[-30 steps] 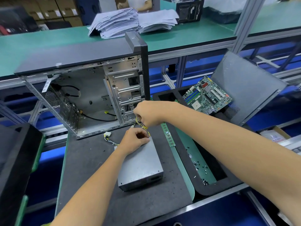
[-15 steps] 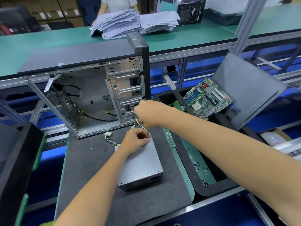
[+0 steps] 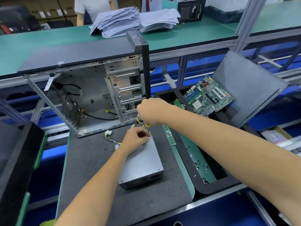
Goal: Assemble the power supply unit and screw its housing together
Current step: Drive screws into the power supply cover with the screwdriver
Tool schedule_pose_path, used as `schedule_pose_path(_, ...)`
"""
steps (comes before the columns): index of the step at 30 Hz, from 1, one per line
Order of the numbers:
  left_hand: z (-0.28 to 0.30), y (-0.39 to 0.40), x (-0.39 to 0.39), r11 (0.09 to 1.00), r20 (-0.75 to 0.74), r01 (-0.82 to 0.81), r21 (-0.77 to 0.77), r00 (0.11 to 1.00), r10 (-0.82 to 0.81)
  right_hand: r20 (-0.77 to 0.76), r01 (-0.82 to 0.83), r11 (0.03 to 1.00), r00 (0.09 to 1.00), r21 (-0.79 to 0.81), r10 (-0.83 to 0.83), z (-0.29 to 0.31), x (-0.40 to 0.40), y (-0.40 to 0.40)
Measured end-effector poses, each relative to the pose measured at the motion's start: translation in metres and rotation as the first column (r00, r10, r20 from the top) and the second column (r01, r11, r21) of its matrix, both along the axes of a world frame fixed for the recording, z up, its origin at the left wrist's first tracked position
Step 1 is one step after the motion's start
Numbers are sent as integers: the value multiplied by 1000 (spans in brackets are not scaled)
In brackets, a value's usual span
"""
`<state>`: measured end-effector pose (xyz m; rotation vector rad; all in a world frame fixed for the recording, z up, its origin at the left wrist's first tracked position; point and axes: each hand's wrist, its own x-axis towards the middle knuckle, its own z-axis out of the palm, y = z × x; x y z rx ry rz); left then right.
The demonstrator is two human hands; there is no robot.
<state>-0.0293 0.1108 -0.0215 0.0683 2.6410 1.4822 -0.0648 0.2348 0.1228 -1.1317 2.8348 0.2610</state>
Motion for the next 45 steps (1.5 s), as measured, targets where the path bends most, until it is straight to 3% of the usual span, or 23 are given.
schedule_pose_path(5, 2, 1, 2, 1000, 6, -1, 24, 1000, 1, 219, -29, 1000, 975, 3, 28, 4, 0, -1)
schedule_pose_path(10, 4, 2, 3, 1000, -1, -12, 8, 1000, 12, 38, 0, 1000, 999, -6, 0, 2, -1, -7)
schedule_pose_path(13, 3, 1, 3, 1000, 2, -16, 2, 1000, 16, 9, 20, 1000, 1000, 18, -20, 0, 0, -5)
schedule_pose_path(18, 3, 2, 2, 1000, 4, -25, -2, 1000, 25, 229, -15, 1000, 973, 18, 10, 6, -2, -1)
schedule_pose_path(24, 2, 2, 2, 1000, 7, -18, 1, 1000, 18, 127, 13, 997, 992, -76, -3, 10, 1, -2)
schedule_pose_path(31, 3, 1, 3, 1000, -10, -12, -2, 1000, 12, 20, 12, 1000, 1000, 16, -12, 4, 4, -4)
schedule_pose_path(34, 3, 1, 2, 1000, 9, -17, -4, 1000, 18, 103, 37, 997, 994, 74, -44, 5, 0, 2)
schedule_pose_path(37, 3, 1, 3, 1000, 10, -27, -11, 1000, 27, 201, 14, 999, 979, 32, -20, 4, -4, 5)
schedule_pose_path(43, 3, 2, 2, 1000, -2, -13, -3, 1000, 13, -41, 39, 998, 998, -58, -42, -4, 2, -1)
schedule_pose_path(45, 3, 1, 2, 1000, -7, -14, -11, 1000, 14, -32, 60, 998, 998, -16, -61, 0, 2, 0)
